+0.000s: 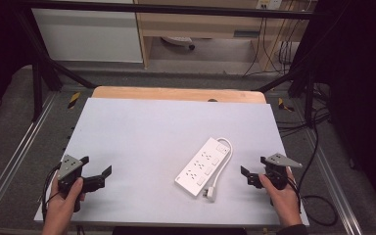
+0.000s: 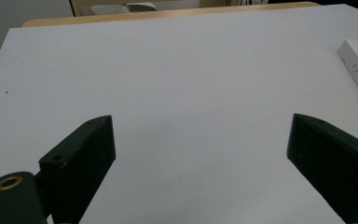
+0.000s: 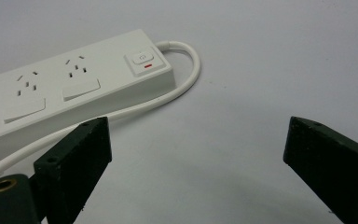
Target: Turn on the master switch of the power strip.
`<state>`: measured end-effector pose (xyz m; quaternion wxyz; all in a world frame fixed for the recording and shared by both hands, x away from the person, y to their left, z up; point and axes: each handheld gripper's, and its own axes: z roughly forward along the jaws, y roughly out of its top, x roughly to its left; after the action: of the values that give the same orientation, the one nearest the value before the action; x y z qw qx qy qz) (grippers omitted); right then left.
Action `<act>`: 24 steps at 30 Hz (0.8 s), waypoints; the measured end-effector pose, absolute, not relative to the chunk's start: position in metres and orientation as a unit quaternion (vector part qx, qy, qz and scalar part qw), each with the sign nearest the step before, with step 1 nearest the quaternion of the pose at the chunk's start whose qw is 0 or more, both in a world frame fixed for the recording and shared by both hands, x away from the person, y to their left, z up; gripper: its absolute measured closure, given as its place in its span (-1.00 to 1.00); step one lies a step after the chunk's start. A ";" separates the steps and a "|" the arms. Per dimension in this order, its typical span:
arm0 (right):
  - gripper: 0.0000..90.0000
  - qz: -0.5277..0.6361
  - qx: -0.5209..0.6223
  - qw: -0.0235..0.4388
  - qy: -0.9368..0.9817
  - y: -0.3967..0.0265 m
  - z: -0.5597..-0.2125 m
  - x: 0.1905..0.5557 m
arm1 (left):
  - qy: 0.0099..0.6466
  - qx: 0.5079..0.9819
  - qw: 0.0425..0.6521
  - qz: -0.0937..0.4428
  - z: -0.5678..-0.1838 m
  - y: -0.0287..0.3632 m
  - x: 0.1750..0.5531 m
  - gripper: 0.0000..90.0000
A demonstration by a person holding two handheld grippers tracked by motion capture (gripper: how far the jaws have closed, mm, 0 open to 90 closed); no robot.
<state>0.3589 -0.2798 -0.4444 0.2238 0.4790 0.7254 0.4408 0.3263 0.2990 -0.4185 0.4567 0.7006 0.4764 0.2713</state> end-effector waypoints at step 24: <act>-0.91 0.468 0.464 0.243 0.712 -0.273 -0.427 0.349 | 0.469 0.704 0.467 0.259 -0.418 0.298 0.327 -0.84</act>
<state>0.3491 -0.2728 -0.4268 0.2427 0.4644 0.7116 0.4680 0.3273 0.2981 -0.4183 0.4666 0.7039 0.4690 0.2586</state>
